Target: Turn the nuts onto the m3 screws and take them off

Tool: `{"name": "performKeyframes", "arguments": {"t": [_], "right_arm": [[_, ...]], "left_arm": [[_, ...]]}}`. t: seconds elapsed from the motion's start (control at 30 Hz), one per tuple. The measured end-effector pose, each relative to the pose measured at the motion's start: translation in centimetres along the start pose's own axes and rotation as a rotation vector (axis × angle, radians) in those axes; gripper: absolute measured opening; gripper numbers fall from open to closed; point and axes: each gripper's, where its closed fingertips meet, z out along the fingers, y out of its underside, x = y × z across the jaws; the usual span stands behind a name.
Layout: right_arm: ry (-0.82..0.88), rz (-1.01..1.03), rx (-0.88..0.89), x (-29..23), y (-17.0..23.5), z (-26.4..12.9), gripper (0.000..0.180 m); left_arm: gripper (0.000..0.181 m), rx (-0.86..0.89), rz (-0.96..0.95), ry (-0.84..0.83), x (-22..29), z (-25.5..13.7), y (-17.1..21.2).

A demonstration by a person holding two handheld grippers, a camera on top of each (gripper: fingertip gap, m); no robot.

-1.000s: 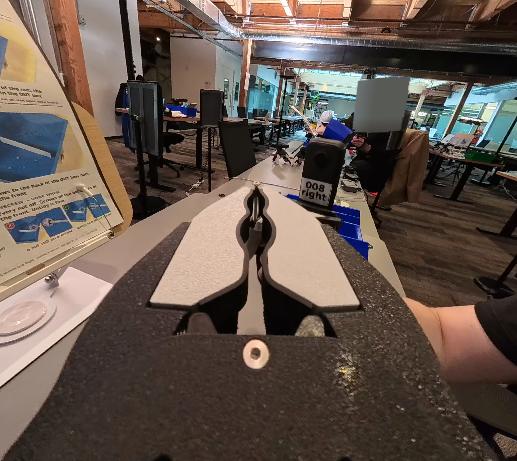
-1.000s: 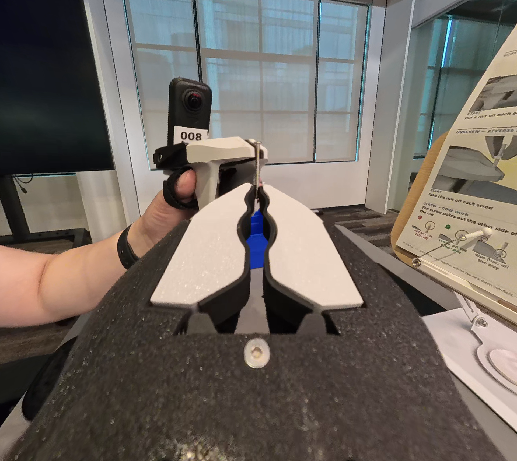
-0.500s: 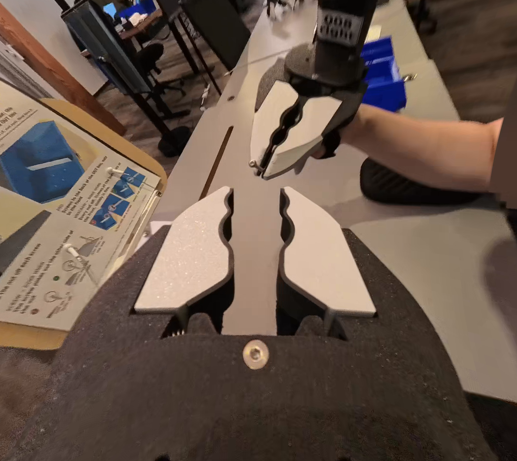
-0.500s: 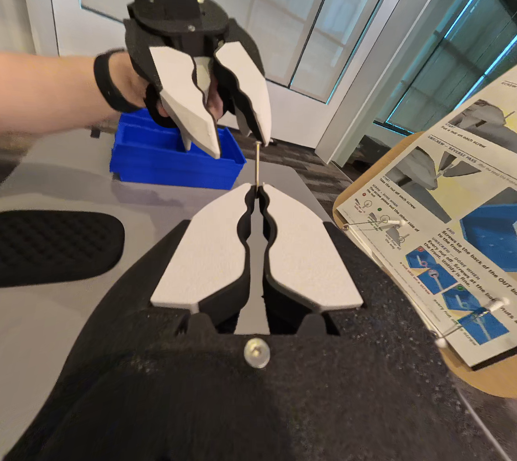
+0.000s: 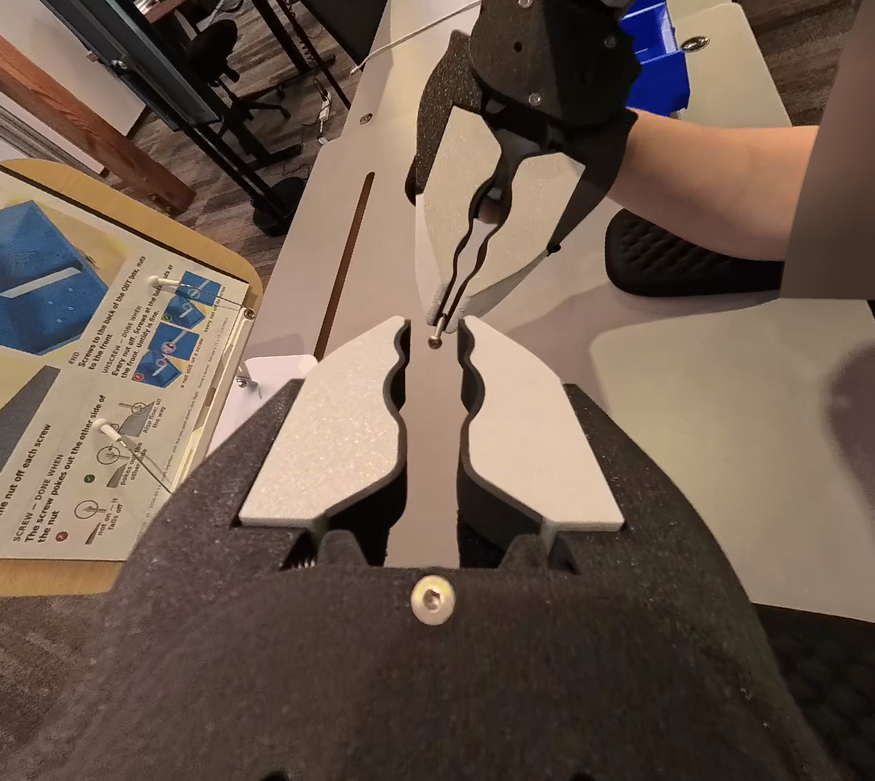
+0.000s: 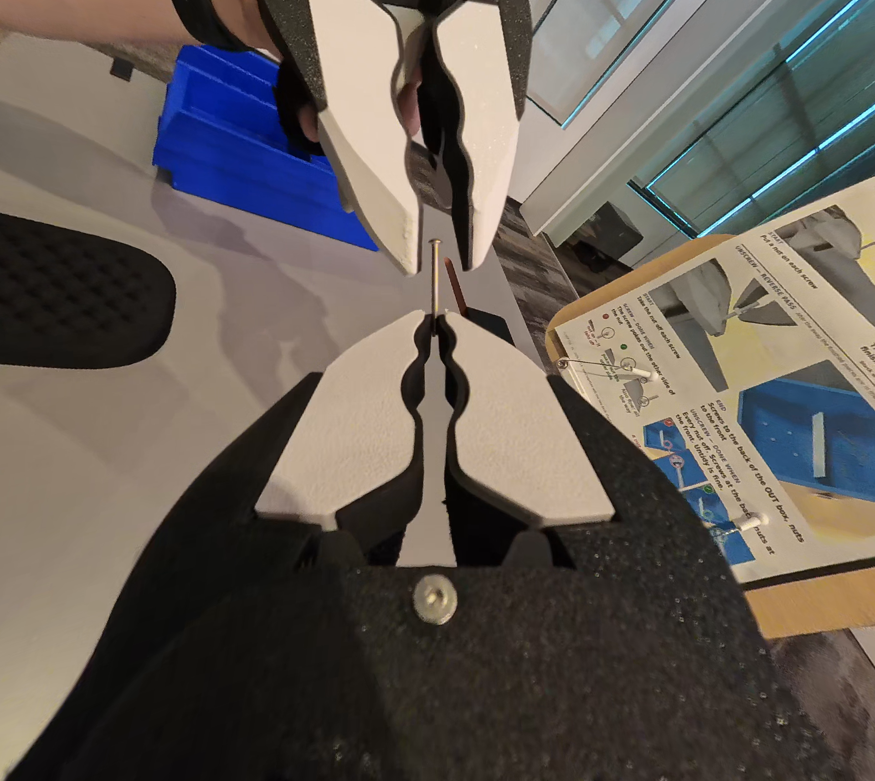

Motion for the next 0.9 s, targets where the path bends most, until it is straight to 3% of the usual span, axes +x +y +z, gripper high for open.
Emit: {"name": "performKeyframes", "arguments": {"t": [0.8,0.9], "right_arm": [[0.045,-0.029,-0.019,0.2,0.4,0.1,0.003],[0.092,0.016,0.017,1.2,0.1,-0.2,0.016]], "left_arm": [[0.005,0.02,-0.02,-0.023,-0.4,0.4,0.8],[0.004,0.06,-0.011,-0.094,-1.1,-0.1,0.4]]}}
